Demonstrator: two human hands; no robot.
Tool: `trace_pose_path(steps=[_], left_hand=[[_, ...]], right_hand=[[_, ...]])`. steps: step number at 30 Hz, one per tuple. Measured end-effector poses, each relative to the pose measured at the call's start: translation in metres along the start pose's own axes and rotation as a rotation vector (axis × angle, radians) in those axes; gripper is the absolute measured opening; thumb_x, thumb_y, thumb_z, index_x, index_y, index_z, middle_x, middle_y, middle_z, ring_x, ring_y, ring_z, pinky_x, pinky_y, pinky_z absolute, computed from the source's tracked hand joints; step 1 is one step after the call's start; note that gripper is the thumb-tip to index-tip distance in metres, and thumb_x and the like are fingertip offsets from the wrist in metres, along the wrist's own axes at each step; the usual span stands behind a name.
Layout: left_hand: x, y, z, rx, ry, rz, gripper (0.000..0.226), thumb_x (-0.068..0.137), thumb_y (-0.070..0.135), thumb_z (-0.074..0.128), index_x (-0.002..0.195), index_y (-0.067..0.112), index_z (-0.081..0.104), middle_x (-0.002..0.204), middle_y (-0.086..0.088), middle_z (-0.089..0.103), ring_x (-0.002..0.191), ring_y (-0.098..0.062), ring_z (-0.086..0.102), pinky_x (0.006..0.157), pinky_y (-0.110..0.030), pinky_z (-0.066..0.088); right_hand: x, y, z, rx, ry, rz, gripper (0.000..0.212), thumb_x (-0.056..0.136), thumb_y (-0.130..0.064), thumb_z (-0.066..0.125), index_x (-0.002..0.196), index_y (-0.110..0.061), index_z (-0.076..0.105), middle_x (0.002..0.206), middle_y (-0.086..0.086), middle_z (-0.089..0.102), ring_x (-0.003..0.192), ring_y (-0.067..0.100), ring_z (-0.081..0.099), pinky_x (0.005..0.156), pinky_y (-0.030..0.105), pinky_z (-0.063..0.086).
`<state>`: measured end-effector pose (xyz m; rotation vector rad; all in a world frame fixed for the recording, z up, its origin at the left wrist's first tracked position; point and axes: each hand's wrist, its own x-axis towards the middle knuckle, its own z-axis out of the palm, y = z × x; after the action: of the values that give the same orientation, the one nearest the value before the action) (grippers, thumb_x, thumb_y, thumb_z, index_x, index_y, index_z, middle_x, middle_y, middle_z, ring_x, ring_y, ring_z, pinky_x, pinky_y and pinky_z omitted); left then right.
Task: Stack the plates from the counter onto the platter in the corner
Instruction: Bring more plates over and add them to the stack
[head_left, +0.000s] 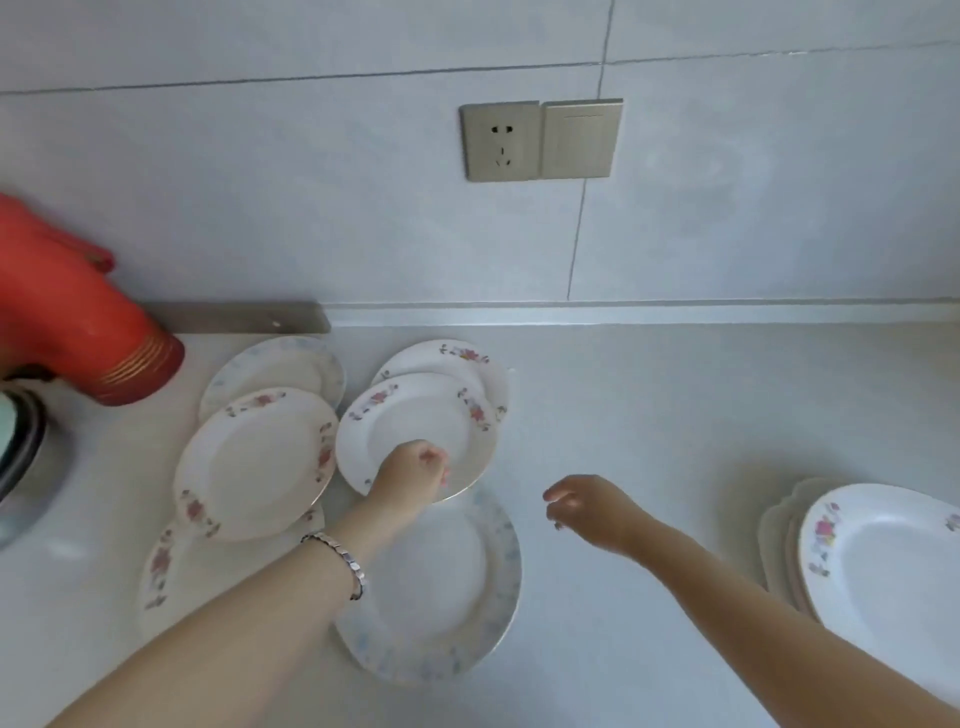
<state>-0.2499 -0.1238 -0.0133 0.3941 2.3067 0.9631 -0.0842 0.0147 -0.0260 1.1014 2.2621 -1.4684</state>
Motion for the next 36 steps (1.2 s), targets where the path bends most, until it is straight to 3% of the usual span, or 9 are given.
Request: trace_pose_path(steps=[6, 10, 13, 17, 19, 21, 28, 33, 36], left_hand=[[0.036, -0.069, -0.095, -0.038, 0.001, -0.07, 0.031, 0.085, 0.003, 0.041, 0.063, 0.019, 0.056, 0.07, -0.001, 0.062, 0.089, -0.032, 0.066, 0.089, -0.041, 0.051], [0.063, -0.097, -0.129, -0.08, 0.01, -0.083, 0.024, 0.081, 0.011, 0.044, 0.066, 0.024, 0.057, 0.072, 0.0, 0.065, 0.083, -0.029, 0.067, 0.088, -0.04, 0.052], [0.079, -0.109, -0.142, -0.021, -0.039, -0.046, 0.03, 0.087, 0.005, 0.042, 0.068, 0.025, 0.055, 0.074, 0.001, 0.065, 0.077, -0.024, 0.064, 0.079, -0.03, 0.048], [0.102, -0.118, -0.151, 0.068, -0.084, 0.02, 0.028, 0.085, 0.009, 0.044, 0.066, 0.027, 0.053, 0.084, -0.005, 0.066, 0.088, -0.025, 0.062, 0.08, -0.029, 0.044], [0.11, -0.118, -0.156, 0.108, -0.098, 0.059, 0.02, 0.088, 0.013, 0.044, 0.076, 0.022, 0.058, 0.095, -0.005, 0.068, 0.097, -0.024, 0.062, 0.082, -0.029, 0.043], [0.12, -0.114, -0.162, 0.187, -0.084, 0.119, 0.02, 0.092, 0.014, 0.044, 0.099, 0.014, 0.062, 0.11, -0.005, 0.065, 0.107, -0.023, 0.059, 0.086, -0.029, 0.043], [0.184, -0.108, -0.195, 0.945, -0.045, 0.301, 0.047, 0.094, 0.04, 0.042, 0.129, 0.009, 0.044, 0.137, -0.01, 0.047, 0.127, -0.028, 0.046, 0.099, -0.038, 0.037], [0.216, -0.112, -0.204, 1.017, -0.163, 0.257, 0.051, 0.09, 0.053, 0.044, 0.119, 0.012, 0.052, 0.128, -0.011, 0.05, 0.123, -0.031, 0.044, 0.098, -0.038, 0.039], [0.23, -0.115, -0.21, 0.849, -0.272, 0.206, 0.043, 0.087, 0.055, 0.051, 0.08, 0.013, 0.051, 0.1, -0.011, 0.057, 0.108, -0.031, 0.054, 0.084, -0.035, 0.042]], right_hand=[[0.065, -0.064, 0.08, 0.383, 0.267, 0.351, 0.031, 0.084, -0.019, 0.058, 0.063, -0.018, 0.034, 0.062, -0.001, 0.036, 0.055, 0.014, 0.039, 0.048, 0.023, 0.033], [0.089, -0.086, 0.107, 0.693, 0.347, 0.507, 0.016, 0.083, -0.011, 0.064, 0.08, 0.002, 0.054, 0.072, 0.011, 0.052, 0.063, 0.024, 0.051, 0.05, 0.023, 0.045], [0.1, -0.093, 0.114, 0.758, 0.453, 0.579, 0.034, 0.076, -0.011, 0.073, 0.104, 0.002, 0.057, 0.089, 0.014, 0.057, 0.084, 0.028, 0.056, 0.069, 0.034, 0.049], [0.1, -0.102, 0.112, 0.851, 0.507, 0.575, 0.027, 0.081, -0.005, 0.067, 0.106, -0.001, 0.056, 0.07, 0.007, 0.052, 0.072, 0.026, 0.055, 0.06, 0.028, 0.046], [0.097, -0.105, 0.108, 0.975, 0.524, 0.542, 0.032, 0.084, 0.0, 0.061, 0.115, 0.003, 0.054, 0.088, 0.013, 0.061, 0.087, 0.032, 0.059, 0.077, 0.032, 0.051], [0.094, -0.107, 0.104, 1.111, 0.56, 0.517, 0.039, 0.085, 0.005, 0.057, 0.123, 0.009, 0.049, 0.11, 0.019, 0.059, 0.107, 0.036, 0.056, 0.094, 0.042, 0.048], [0.079, -0.1, 0.095, 1.153, 0.596, 0.437, 0.013, 0.086, 0.006, 0.054, 0.098, 0.002, 0.053, 0.081, 0.012, 0.058, 0.072, 0.024, 0.056, 0.068, 0.035, 0.049], [0.065, -0.093, 0.096, 1.137, 0.58, 0.413, 0.008, 0.086, 0.004, 0.055, 0.081, -0.002, 0.054, 0.084, 0.013, 0.06, 0.074, 0.026, 0.057, 0.065, 0.035, 0.049], [0.057, -0.091, 0.1, 1.126, 0.586, 0.409, 0.008, 0.086, 0.004, 0.054, 0.08, -0.002, 0.054, 0.083, 0.014, 0.06, 0.073, 0.026, 0.057, 0.063, 0.035, 0.048]])
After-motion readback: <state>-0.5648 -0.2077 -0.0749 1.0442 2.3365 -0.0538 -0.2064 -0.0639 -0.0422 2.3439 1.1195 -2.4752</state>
